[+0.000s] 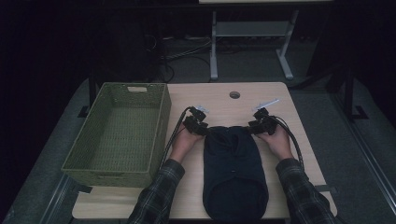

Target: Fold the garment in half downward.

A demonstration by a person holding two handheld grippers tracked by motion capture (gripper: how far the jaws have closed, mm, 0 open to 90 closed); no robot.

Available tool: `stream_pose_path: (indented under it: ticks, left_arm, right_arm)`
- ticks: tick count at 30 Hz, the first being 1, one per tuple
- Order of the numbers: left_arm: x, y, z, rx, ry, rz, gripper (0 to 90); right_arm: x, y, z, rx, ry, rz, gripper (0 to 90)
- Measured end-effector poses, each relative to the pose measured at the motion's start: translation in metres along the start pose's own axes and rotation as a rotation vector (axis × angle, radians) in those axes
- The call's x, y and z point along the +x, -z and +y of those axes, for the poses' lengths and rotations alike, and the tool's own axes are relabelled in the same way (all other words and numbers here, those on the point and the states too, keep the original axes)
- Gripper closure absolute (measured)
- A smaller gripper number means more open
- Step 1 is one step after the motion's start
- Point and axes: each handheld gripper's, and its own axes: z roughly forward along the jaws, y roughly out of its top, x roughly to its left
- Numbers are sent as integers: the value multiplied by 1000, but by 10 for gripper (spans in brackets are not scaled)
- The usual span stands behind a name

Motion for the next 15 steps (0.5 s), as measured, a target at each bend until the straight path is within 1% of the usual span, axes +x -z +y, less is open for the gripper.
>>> stream_pose_path:
  ticks: [2,5,8,12,15]
  left_arm:
    - [0,0,0,1,-8,-6,562]
    - [-1,-1,0,2,-3,-18,598]
    - [-1,-1,0,-8,14,-27,629]
    - [-2,-2,0,-7,17,-34,651]
    - [-2,-2,0,-7,23,-45,693]
  right_arm:
    - [0,-1,0,3,0,9,546]
    - [0,-2,-2,13,7,25,592]
    - [1,-3,-2,21,12,39,637]
    - [0,-3,-3,25,1,53,681]
    - [1,-4,-3,27,-6,62,722]
